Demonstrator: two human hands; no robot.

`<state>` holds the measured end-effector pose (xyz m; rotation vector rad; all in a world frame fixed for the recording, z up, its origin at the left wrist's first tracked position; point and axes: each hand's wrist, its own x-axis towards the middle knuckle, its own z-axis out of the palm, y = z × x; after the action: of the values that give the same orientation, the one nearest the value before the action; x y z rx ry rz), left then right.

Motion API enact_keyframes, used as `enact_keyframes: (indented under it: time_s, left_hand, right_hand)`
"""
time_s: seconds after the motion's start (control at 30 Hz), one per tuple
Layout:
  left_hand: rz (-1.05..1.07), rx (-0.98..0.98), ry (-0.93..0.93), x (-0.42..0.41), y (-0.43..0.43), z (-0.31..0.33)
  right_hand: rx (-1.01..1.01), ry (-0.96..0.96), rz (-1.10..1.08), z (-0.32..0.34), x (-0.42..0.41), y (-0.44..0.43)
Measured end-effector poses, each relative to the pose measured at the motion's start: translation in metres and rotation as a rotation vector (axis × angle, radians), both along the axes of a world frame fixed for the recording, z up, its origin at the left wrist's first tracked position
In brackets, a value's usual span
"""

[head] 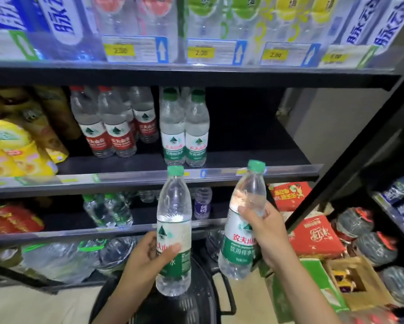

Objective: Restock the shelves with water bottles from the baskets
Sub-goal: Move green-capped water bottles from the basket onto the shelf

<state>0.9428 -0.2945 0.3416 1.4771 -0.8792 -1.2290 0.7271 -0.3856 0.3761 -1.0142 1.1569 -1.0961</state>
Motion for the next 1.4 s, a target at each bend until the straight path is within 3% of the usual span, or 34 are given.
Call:
enact_keyframes:
  time_s: [0.17,0.67,1.0,1.23,1.4]
  left_hand:
    - [0.08,-0.035,0.014,-0.048,-0.036,-0.003]
    - [0.214,-0.055,0.0,-0.08,-0.074,0.008]
    - [0.228,-0.015,-0.025,-0.07,-0.075,0.003]
    - [0.276,-0.011,0.005,-0.066,-0.074,0.0]
    - [0.273,-0.013,-0.028,-0.06,-0.077,-0.006]
  right_hand:
    - [-0.069,0.119,0.126,0.028,-0.04,-0.067]
    - [-0.191,-0.007,0.297,0.063,-0.013,-0.219]
    - [-0.215,0.201,0.363,0.031,0.024,-0.242]
    - [-0.307,0.43,0.275,0.003,0.026,-0.225]
    - [-0.314,0.47,0.218,-0.01,0.04,-0.248]
